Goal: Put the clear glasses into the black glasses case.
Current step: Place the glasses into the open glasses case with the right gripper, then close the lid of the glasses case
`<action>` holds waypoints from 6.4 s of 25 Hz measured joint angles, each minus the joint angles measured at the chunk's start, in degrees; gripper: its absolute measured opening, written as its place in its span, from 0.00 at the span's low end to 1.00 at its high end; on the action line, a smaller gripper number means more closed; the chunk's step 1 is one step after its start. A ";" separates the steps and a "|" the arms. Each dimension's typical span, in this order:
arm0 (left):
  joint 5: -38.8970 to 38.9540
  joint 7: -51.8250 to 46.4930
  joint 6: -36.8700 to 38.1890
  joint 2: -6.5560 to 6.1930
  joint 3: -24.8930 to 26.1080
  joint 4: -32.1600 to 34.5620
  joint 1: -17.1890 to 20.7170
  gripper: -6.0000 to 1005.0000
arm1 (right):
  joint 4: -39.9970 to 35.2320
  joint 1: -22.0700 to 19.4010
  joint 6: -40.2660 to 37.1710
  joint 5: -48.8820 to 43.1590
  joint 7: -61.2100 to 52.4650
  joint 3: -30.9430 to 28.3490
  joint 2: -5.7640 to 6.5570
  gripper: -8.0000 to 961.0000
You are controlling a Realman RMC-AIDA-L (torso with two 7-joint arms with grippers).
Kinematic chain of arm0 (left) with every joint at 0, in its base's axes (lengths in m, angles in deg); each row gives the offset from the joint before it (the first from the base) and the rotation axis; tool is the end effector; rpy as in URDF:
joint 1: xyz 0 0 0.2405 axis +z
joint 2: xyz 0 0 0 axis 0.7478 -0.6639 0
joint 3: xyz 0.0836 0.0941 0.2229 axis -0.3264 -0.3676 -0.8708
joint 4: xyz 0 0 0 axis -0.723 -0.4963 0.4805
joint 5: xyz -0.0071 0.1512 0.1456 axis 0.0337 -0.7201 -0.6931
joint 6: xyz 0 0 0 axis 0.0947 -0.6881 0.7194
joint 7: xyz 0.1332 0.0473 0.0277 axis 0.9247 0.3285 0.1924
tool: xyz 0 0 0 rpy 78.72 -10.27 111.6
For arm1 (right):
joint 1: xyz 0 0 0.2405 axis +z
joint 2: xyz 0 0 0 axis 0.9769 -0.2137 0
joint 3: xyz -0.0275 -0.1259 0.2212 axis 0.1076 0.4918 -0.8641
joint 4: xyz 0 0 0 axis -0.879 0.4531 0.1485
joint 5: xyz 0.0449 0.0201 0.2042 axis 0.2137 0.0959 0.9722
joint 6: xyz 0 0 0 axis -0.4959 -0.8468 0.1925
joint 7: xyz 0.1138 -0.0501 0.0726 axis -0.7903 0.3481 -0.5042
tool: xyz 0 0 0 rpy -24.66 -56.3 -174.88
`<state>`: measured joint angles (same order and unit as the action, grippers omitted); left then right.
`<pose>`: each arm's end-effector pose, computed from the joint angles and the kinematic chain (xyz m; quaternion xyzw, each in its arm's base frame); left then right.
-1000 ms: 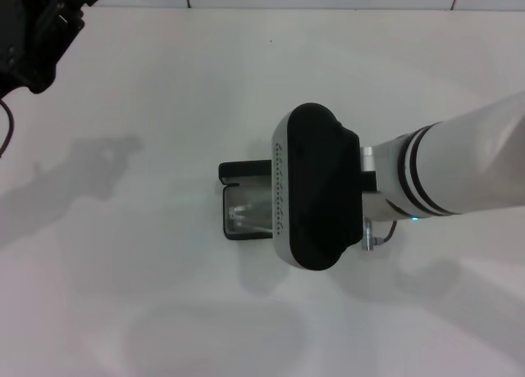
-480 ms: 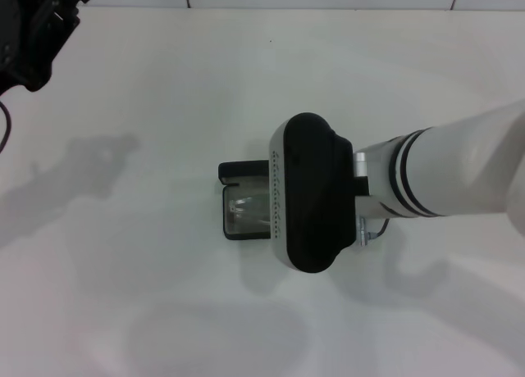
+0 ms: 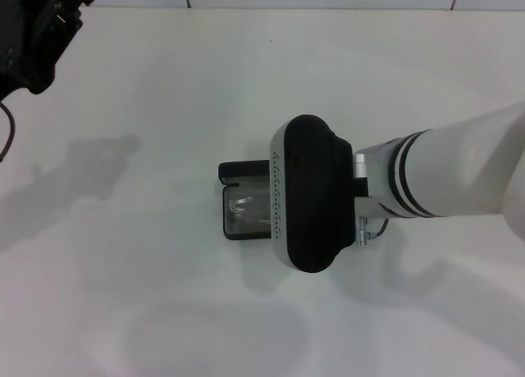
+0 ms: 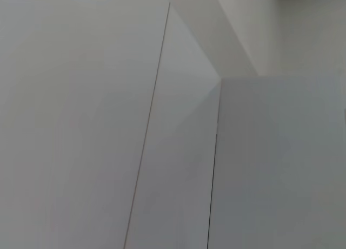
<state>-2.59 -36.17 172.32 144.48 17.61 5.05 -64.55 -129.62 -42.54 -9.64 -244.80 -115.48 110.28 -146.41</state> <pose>-0.2444 0.2855 0.0786 -0.7859 -0.1091 -0.5669 0.2213 0.0880 0.3008 -0.1087 -0.9461 -0.1654 -0.1898 0.2039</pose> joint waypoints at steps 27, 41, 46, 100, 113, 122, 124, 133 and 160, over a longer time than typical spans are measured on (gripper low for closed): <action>-0.13 0.00 0.00 0.28 0.00 -0.09 0.16 0.08 | 1.13 -0.29 1.69 -2.81 -0.08 0.62 0.00 0.12; 0.10 0.00 0.00 0.27 0.00 -0.10 0.32 0.08 | 1.10 -0.49 2.23 -2.90 -0.06 1.47 0.00 0.12; 0.12 0.00 0.02 0.27 0.00 -0.10 0.40 0.08 | 1.11 -0.52 2.28 -2.99 -0.08 1.62 0.00 0.12; -0.26 0.00 4.39 1.04 1.66 -0.09 2.15 0.08 | -2.93 -4.62 1.59 -6.12 -2.86 3.60 0.00 0.38; -0.76 -0.43 4.79 1.06 1.81 -0.09 2.63 0.08 | -4.30 -5.70 1.30 -4.98 -4.15 3.32 0.02 0.38; -0.84 -0.34 4.93 0.99 2.08 -0.09 2.61 0.08 | -6.20 -6.01 0.36 -2.97 -3.74 2.81 0.07 0.38; -0.84 -0.31 4.93 0.98 2.09 -0.09 2.61 0.08 | -6.23 -6.02 0.17 -2.96 -3.71 2.81 0.06 0.38; -0.84 -0.11 4.93 0.97 2.20 -0.09 2.61 0.08 | -5.57 -6.03 0.05 -2.95 -3.66 2.19 0.02 0.38; -0.82 0.00 5.11 1.07 2.09 -0.80 2.77 0.08 | -6.75 -6.07 -1.88 2.91 -3.57 2.02 0.15 0.37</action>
<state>-3.41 -36.17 177.43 145.55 19.70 4.25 -61.78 -136.37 -48.61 -11.52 -241.89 -119.04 112.31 -146.26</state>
